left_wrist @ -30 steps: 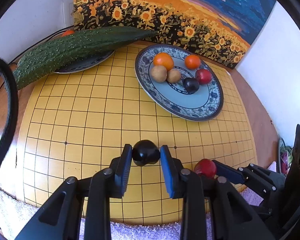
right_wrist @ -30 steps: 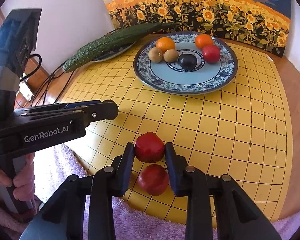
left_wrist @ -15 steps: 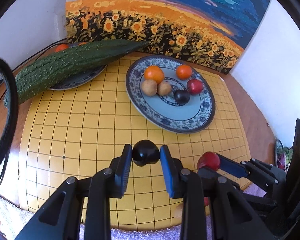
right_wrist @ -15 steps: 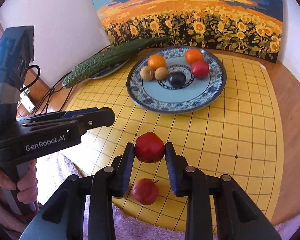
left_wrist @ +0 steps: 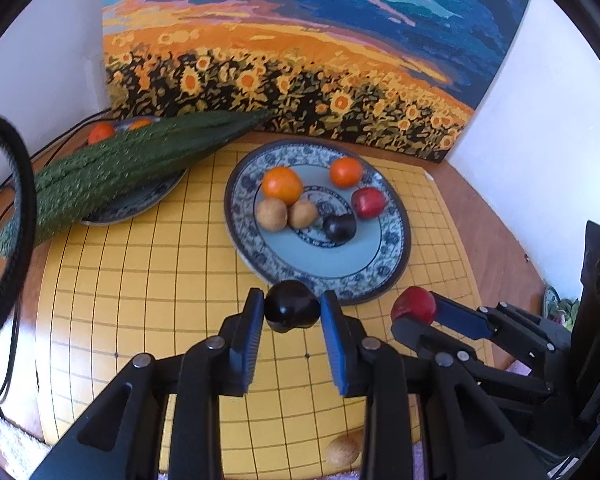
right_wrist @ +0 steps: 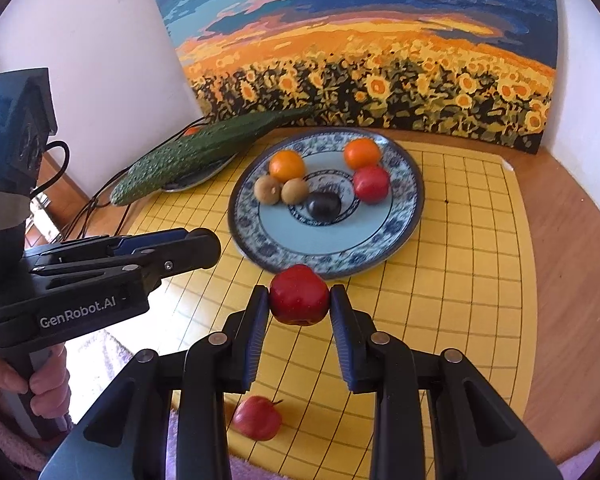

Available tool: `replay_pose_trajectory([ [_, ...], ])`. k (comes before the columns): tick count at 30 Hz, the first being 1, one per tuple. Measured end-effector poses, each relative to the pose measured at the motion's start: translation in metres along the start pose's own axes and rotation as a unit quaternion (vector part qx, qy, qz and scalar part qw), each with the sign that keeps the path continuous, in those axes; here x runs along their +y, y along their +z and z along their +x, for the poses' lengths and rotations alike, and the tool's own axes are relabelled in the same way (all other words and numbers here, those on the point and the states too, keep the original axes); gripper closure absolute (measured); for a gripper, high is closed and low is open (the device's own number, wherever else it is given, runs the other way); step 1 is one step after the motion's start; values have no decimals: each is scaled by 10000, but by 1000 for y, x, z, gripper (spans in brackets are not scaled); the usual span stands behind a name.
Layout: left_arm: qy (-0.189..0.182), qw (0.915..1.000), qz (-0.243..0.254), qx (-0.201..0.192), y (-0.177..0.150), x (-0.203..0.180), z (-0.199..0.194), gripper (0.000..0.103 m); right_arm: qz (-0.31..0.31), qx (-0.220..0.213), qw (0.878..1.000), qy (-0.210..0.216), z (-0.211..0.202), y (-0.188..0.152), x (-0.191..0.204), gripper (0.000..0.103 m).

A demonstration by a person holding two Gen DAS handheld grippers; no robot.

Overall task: Organize fruits
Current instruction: 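Carry the red plum in the right tool while the left tool carries the dark plum over the plate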

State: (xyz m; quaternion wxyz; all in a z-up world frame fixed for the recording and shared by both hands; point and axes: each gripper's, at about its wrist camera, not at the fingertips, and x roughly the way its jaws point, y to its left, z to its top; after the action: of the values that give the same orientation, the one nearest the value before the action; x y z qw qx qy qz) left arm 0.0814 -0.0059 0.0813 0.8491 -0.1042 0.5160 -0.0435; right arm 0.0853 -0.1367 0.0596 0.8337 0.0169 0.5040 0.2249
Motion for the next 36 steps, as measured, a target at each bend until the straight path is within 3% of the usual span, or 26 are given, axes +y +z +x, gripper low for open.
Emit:
replay_pose_trajectory([
  [14,-67,9999,140,-63,23,-11,18,73,71,-168,9997,-135,4,25,-17,71],
  [36,-29,9998,211,57,33,-15,54,73,48,-81,9996,-269,31,43,-31,71],
])
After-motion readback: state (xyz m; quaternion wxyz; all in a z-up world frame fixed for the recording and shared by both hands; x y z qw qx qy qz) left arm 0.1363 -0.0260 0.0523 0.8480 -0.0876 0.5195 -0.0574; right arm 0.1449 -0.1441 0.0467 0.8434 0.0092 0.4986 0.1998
